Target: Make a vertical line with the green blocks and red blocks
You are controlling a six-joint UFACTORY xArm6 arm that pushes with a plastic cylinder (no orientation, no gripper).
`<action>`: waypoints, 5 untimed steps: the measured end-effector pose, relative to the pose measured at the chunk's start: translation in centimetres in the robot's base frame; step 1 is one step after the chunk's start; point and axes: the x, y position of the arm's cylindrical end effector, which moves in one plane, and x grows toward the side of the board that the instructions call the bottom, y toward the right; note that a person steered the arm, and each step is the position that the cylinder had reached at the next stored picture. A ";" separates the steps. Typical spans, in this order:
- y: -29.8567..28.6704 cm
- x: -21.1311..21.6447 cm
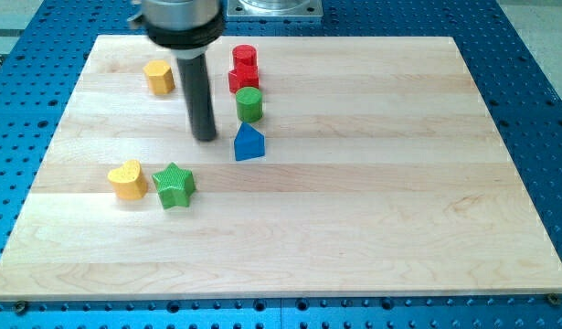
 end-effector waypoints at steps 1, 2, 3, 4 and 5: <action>7.3 2.5; 12.9 4.2; 17.9 6.0; 17.0 1.9; 8.5 1.8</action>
